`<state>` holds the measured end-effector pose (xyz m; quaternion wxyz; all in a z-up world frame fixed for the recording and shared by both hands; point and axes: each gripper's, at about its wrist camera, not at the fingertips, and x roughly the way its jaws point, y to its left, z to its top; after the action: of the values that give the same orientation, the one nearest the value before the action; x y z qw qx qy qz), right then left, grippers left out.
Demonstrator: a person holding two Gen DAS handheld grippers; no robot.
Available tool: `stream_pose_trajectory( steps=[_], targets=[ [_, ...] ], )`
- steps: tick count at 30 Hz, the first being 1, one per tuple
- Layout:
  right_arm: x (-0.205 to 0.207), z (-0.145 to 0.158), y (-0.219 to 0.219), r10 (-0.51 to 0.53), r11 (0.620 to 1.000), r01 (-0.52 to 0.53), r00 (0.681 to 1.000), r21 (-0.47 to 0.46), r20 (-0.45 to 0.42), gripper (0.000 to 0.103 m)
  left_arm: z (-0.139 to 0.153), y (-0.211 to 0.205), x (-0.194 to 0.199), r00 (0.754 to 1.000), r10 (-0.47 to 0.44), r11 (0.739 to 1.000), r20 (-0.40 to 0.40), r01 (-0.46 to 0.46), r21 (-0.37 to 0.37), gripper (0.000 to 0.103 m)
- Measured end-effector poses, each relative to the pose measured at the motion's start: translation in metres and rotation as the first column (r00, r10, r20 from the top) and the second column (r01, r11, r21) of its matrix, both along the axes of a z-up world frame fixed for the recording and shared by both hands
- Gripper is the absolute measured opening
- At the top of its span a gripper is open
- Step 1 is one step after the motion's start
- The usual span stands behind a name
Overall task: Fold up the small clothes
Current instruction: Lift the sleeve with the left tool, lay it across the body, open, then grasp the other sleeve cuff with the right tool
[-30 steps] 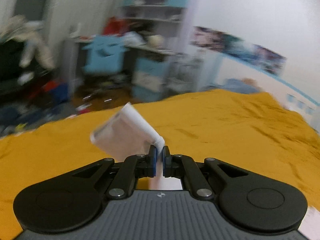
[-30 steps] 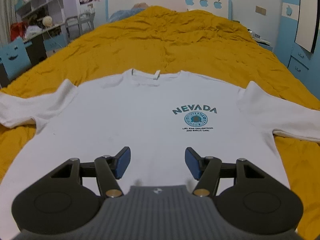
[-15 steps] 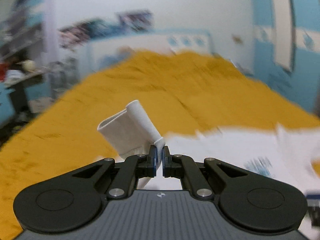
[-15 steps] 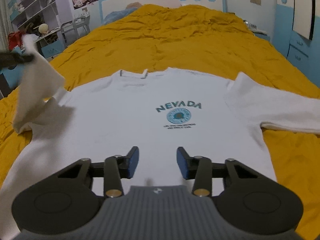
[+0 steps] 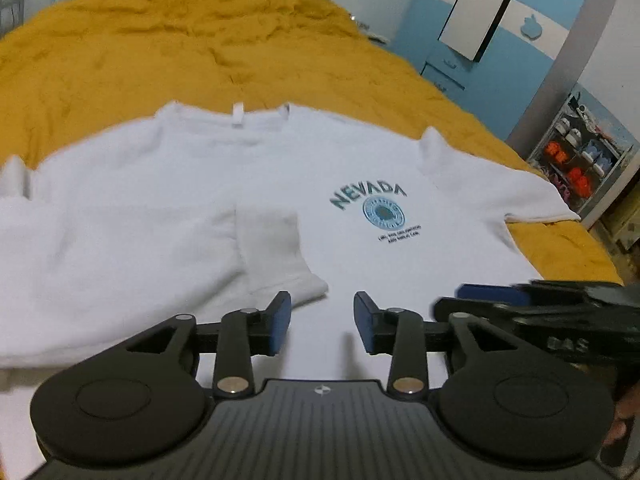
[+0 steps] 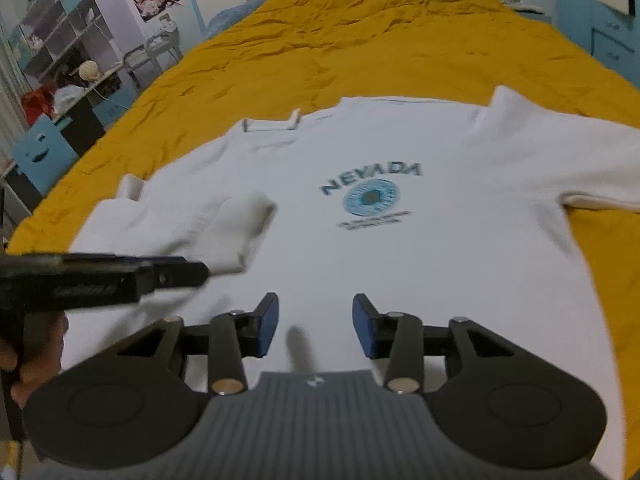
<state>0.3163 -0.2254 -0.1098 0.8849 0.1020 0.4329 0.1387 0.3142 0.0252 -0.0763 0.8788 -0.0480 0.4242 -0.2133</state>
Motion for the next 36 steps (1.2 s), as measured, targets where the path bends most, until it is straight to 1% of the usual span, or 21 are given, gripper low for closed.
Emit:
stream_pose_trajectory(
  steps=[2, 4, 6, 8, 10, 12, 14, 16, 18, 19, 20, 22, 25, 26, 27, 30, 32, 33, 34, 36],
  targets=[
    [0.009, 0.0, 0.01, 0.019, 1.0, -0.019, 1.0, 0.016, 0.002, 0.043, 0.009, 0.011, -0.008, 0.999, 0.015, 1.0, 0.028, -0.016, 0.02, 0.044],
    [0.018, -0.001, 0.019, 0.038, 0.999, -0.037, 0.999, 0.037, -0.005, 0.043, 0.021, 0.032, -0.015, 0.998, 0.049, 0.998, 0.043, -0.05, 0.025, 0.044],
    [0.032, -0.004, 0.028, 0.05, 0.996, -0.048, 0.998, 0.078, -0.03, 0.043, 0.028, 0.051, -0.02, 0.992, 0.114, 0.99, 0.056, -0.118, 0.073, 0.044],
    [0.048, -0.01, 0.036, 0.045, 0.991, -0.036, 0.997, 0.13, -0.068, 0.043, 0.037, 0.074, -0.021, 0.98, 0.179, 0.972, 0.083, -0.189, 0.138, 0.044],
    [0.066, -0.021, 0.044, 0.015, 0.986, 0.008, 0.991, 0.168, -0.136, 0.043, 0.046, 0.094, -0.019, 0.966, 0.233, 0.949, 0.115, -0.251, 0.189, 0.044],
    [0.08, -0.032, 0.051, -0.001, 0.978, 0.039, 0.984, 0.205, -0.18, 0.043, 0.052, 0.116, -0.023, 0.951, 0.278, 0.925, 0.139, -0.304, 0.229, 0.044],
    [0.091, -0.042, 0.057, -0.022, 0.976, 0.066, 0.978, 0.208, -0.209, 0.042, 0.055, 0.136, -0.023, 0.942, 0.304, 0.911, 0.143, -0.331, 0.244, 0.044],
    [0.1, -0.048, 0.063, -0.035, 0.978, 0.077, 0.978, 0.196, -0.207, 0.041, 0.051, 0.153, -0.026, 0.937, 0.328, 0.906, 0.117, -0.347, 0.24, 0.044],
    [0.106, -0.047, 0.069, -0.038, 0.977, 0.081, 0.976, 0.197, -0.213, 0.02, 0.043, 0.163, -0.032, 0.935, 0.343, 0.907, 0.084, -0.353, 0.229, 0.044],
    [0.108, -0.044, 0.073, -0.02, 0.978, 0.063, 0.978, 0.197, -0.209, 0.001, 0.037, 0.164, -0.033, 0.935, 0.349, 0.91, 0.062, -0.354, 0.215, 0.044],
    [0.11, -0.04, 0.075, -0.012, 0.981, 0.05, 0.98, 0.189, -0.199, 0.001, 0.03, 0.165, -0.036, 0.933, 0.359, 0.912, 0.036, -0.359, 0.197, 0.044],
    [0.112, -0.024, 0.08, 0.005, 0.985, 0.021, 0.989, 0.17, -0.15, 0.0, 0.015, 0.166, -0.039, 0.928, 0.374, 0.915, -0.011, -0.366, 0.17, 0.044],
    [0.117, 0.018, 0.089, 0.053, 0.985, -0.045, 0.998, 0.169, -0.043, 0.0, -0.005, 0.163, -0.037, 0.919, 0.389, 0.915, -0.06, -0.378, 0.138, 0.045],
    [0.118, 0.031, 0.093, 0.068, 0.984, -0.065, 0.998, 0.167, -0.01, 0.0, -0.012, 0.162, -0.035, 0.919, 0.389, 0.917, -0.067, -0.379, 0.125, 0.049],
    [0.121, 0.049, 0.098, 0.085, 0.983, -0.09, 0.996, 0.162, 0.033, 0.0, -0.017, 0.161, -0.032, 0.916, 0.396, 0.915, -0.068, -0.387, 0.114, 0.054],
    [0.128, 0.092, 0.112, 0.126, 0.978, -0.144, 0.984, 0.148, 0.123, 0.0, -0.031, 0.159, -0.018, 0.895, 0.444, 0.893, -0.051, -0.437, 0.107, 0.054],
    [0.132, 0.115, 0.119, 0.14, 0.977, -0.164, 0.976, 0.138, 0.168, 0.0, -0.031, 0.154, -0.01, 0.893, 0.451, 0.888, -0.015, -0.447, 0.105, 0.054],
    [0.135, 0.126, 0.12, 0.141, 0.976, -0.168, 0.972, 0.135, 0.188, 0.0, -0.033, 0.153, -0.008, 0.894, 0.448, 0.889, -0.002, -0.446, 0.106, 0.052],
    [0.139, 0.135, 0.119, 0.137, 0.977, -0.167, 0.969, 0.136, 0.207, 0.0, -0.035, 0.151, -0.003, 0.894, 0.447, 0.889, -0.002, -0.445, 0.108, 0.047],
    [0.144, 0.152, 0.109, 0.117, 0.979, -0.152, 0.964, 0.136, 0.239, 0.0, -0.043, 0.155, 0.0, 0.891, 0.454, 0.888, -0.016, -0.451, 0.089, 0.026]
  ],
)
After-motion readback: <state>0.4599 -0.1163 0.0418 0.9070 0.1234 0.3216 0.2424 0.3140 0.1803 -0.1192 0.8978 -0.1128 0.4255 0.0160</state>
